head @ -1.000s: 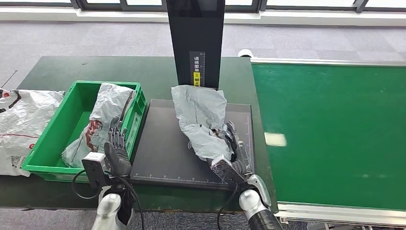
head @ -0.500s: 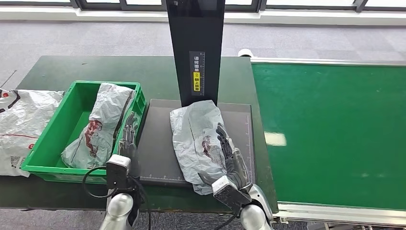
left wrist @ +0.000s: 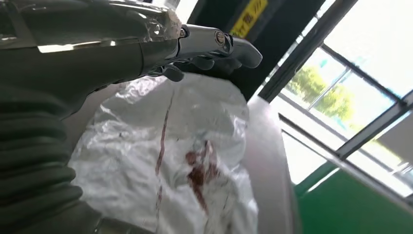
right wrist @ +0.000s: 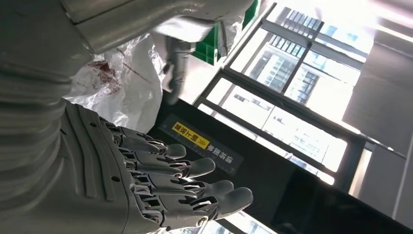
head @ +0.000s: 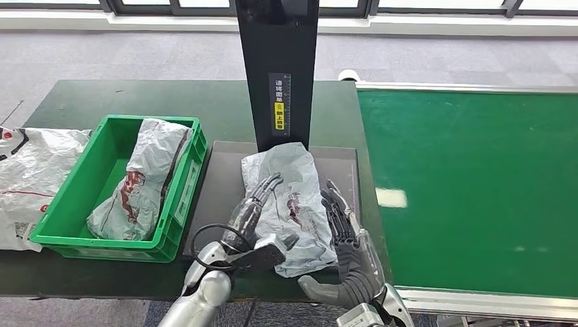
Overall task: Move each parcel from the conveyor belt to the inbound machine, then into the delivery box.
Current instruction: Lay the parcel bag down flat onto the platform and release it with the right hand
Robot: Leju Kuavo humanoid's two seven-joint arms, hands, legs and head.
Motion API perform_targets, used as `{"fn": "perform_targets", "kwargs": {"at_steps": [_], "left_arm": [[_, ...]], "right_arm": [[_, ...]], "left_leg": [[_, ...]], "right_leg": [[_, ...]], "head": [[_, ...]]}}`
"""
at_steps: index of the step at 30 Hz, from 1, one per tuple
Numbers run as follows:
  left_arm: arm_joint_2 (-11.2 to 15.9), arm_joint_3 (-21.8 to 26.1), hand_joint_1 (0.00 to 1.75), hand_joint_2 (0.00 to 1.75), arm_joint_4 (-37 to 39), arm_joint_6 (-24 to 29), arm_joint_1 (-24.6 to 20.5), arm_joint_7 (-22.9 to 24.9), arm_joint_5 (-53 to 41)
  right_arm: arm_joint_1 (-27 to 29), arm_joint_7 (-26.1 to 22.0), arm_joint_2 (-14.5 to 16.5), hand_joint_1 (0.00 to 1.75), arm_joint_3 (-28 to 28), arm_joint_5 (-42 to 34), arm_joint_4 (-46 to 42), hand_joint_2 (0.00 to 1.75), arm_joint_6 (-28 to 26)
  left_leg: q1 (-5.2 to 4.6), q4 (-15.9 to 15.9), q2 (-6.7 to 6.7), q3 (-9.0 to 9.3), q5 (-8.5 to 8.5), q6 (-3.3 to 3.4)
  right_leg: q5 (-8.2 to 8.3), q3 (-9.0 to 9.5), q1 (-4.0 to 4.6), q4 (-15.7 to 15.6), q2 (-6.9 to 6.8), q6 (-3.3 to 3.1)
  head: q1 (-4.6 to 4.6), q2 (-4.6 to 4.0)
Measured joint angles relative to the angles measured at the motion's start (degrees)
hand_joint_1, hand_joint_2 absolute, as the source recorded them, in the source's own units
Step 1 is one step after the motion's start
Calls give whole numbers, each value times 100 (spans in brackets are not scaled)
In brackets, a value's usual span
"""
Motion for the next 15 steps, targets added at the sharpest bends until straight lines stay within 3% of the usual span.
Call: {"fn": "perform_targets", "kwargs": {"at_steps": [7, 11, 15], "left_arm": [[-15, -689, 2, 175, 1627, 405, -649, 761, -1854], [-108, -992, 173, 175, 2528, 362, -1084, 720, -1952], [-154, -1159, 175, 175, 3057, 365, -1344, 758, -1974]], "right_arm": [[75, -17, -4, 0, 0, -25, -266, 175, 102], [130, -16, -4, 0, -3, -7, -412, 175, 129], [178, -14, -4, 0, -13, -4, -469, 175, 163]], "left_leg": [[0, 0, -1, 1, 0, 0], [0, 0, -8, 11, -1, 1], [0, -1, -8, 31, -7, 5]], "right_leg": [[1, 3, -1, 0, 1, 0], [-2, 22, -1, -1, -8, 3], [-9, 46, -1, -3, -9, 8]], "head": [[-1, 0], [-1, 0], [-1, 0]]}}
